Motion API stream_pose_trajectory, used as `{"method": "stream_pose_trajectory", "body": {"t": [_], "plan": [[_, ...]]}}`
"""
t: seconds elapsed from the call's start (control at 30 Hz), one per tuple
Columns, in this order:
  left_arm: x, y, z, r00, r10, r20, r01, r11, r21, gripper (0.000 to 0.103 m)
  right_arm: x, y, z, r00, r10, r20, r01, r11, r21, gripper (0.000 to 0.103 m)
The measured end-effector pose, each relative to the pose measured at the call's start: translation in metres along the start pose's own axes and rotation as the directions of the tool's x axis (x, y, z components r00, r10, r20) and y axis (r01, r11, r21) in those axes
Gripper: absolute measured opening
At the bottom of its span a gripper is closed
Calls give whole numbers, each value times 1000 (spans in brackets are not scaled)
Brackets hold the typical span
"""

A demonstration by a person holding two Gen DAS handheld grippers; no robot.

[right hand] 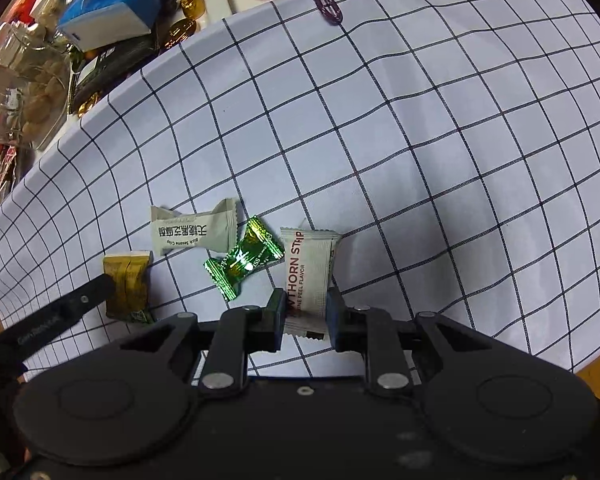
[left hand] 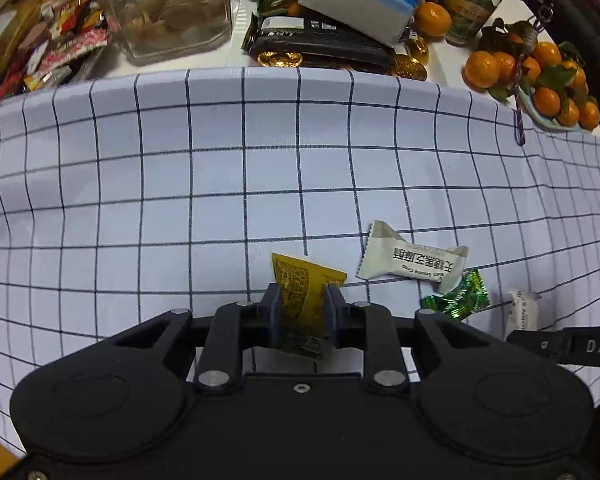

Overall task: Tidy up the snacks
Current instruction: 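Grasp the yellow-green packet with the left tool while the right tool grasps the white hawthorn strip packet, then lift and carry both packets over the gold tray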

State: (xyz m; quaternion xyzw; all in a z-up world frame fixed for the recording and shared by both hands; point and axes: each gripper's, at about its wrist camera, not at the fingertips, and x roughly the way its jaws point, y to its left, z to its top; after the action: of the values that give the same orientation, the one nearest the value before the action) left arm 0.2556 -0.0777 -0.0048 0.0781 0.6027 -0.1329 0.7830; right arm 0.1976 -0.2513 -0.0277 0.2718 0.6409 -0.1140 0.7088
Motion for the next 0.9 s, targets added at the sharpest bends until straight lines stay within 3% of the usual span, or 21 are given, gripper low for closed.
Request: {"method": "stream_pose_trajectory", "body": {"t": [0.2,0.5,0.6,0.73,0.9], "plan": [[7,-14,-5,998,62,14,-63,996,63,39,2,3,-3,1000,7,-11,-8,1000,-18,23],[15,-21,-8,997,84,2,-83,994,73,48,4,2,-3,1000,7,-18,-7,1000,-13,23],[27,-22,-8,997,73,-41,-70,995,65,49,5,3,-3,1000,6,-22,-6,1000,-12,23],[27,-20,-7,997,60,-44,-58,998,37,48,3,4,-3,1000,12,-18,-13,1000,-18,23],[27,-8,-4,998,4,-67,-7,999,-53,43,0,3,-3,1000,12,-4,-13,1000,-21,23]]}}
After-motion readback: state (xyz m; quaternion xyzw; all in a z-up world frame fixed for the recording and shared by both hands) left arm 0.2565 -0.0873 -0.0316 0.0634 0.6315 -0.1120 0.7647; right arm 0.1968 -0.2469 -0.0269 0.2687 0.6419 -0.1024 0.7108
